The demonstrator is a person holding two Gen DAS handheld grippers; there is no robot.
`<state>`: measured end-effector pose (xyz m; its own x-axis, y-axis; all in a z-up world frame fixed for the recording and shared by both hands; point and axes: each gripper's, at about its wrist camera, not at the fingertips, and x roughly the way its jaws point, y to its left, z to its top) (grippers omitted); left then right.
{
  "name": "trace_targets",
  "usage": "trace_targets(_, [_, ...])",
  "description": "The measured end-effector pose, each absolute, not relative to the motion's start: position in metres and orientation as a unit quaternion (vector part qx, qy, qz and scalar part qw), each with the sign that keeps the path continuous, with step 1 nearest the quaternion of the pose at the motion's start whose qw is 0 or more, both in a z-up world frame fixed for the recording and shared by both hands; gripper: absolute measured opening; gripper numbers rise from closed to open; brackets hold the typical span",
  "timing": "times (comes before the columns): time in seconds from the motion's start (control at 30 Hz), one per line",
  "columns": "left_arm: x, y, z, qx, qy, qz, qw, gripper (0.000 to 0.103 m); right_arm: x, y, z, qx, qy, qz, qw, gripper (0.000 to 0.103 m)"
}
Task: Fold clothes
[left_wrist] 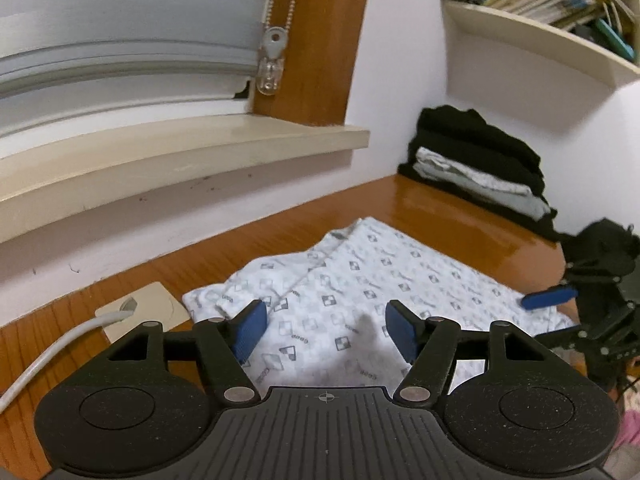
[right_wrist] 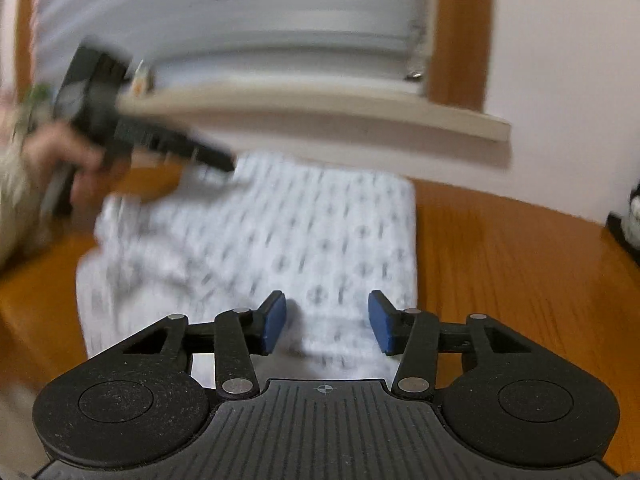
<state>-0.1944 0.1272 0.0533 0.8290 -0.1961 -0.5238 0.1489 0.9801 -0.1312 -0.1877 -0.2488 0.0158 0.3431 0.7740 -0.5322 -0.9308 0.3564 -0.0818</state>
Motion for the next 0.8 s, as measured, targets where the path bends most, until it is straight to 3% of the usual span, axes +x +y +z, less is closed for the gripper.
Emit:
trace_targets(0.17, [-0.192,0.133,0.042,-0.026,0.31,-0.058,0.949,0.07,-0.197,-0.259,0.03,-0.187,0.193,0.535,0.801,0.053])
trace_targets(0.8, [-0.188,0.152,0.036,-0.051,0.32,-0.043,0.945,0.074,-0.266,-0.202,0.024,-0.196,0.172,0.659,0.706,0.055])
